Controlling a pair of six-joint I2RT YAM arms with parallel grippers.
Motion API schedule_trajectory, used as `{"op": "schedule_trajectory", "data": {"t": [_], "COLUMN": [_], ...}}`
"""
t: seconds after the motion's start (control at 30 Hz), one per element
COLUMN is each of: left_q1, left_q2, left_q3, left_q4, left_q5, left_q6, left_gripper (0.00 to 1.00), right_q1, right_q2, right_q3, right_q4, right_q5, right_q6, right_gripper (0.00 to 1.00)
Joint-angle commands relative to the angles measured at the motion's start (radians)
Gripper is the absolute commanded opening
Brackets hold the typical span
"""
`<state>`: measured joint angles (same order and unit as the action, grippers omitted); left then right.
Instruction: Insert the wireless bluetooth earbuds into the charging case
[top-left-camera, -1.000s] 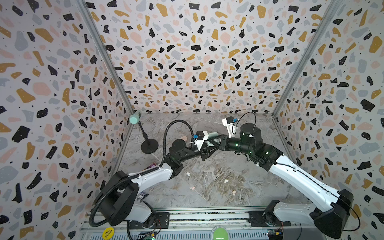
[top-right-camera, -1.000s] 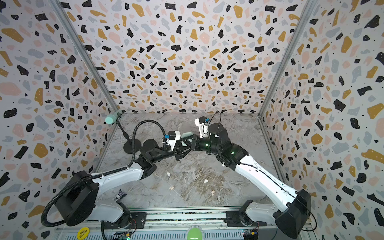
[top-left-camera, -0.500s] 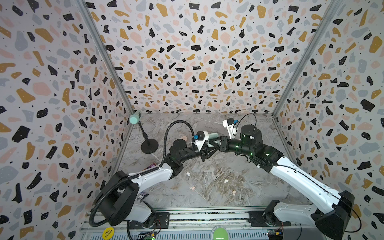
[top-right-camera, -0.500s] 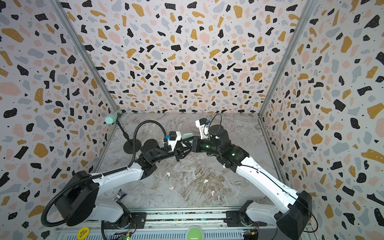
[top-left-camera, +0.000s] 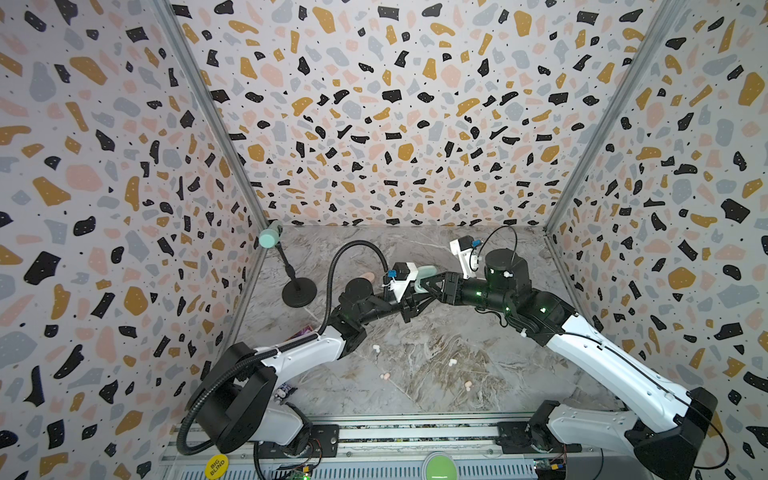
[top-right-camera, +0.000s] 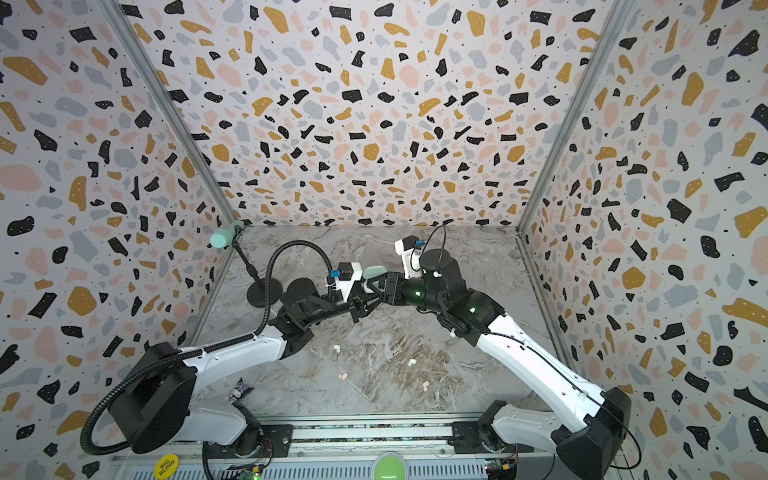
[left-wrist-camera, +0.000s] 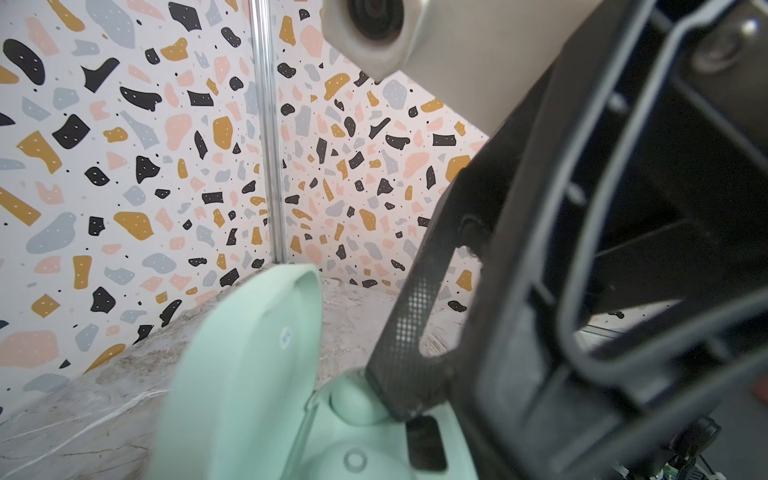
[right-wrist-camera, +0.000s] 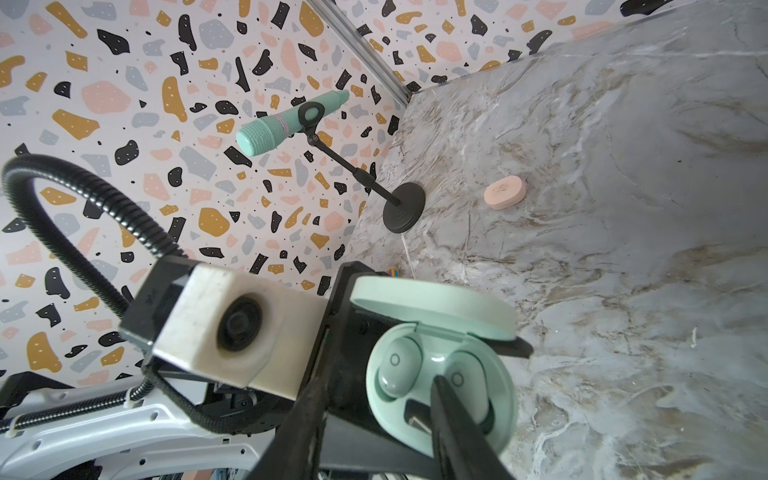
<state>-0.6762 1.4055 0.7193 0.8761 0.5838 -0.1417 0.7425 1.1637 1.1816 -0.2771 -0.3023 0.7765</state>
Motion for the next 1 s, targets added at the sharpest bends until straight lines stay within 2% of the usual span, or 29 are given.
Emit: {"op": "schedule_trajectory", "data": {"t": [0.0,0.27,0.53,0.73,0.97], "left_q1": [-0.005,-0.005,-0.005,-0.005,-0.005], "left_q2": [-0.029,-0.034,-0.044,-0.062,-0.07], "left_q3": [0.016,0.003,0.01,0.005,0.007], "left_q4": [0.049,0.026,-0.019,-0.065,-0.078], "left_q5": [-0.008,-0.014,0.02,0.027,0.023], "left_q6": [0.023,0.037,0.058,0.085,0.097], "left_gripper": [0.0,0.0,0.0,0.0,0.0], "right_q1": [0.006,-0.003,-0.043,-0.049,-0.036], "right_q2": [-0.023,0.024,0.162,0.276,0.288], "right_q3": [0.075,0.231,0.404,0.521,0.517], "right_q4": [-0.09,-0.265,-0.388,-0.462,-0.487], "right_q5": [0.025,0.083,0.097,0.052,0.033], "right_q6": [-0.031,-0.089,-0.119,-0.15,-0.16], "right_gripper": [0.44,0.5,0.53,0.56,0.55]}}
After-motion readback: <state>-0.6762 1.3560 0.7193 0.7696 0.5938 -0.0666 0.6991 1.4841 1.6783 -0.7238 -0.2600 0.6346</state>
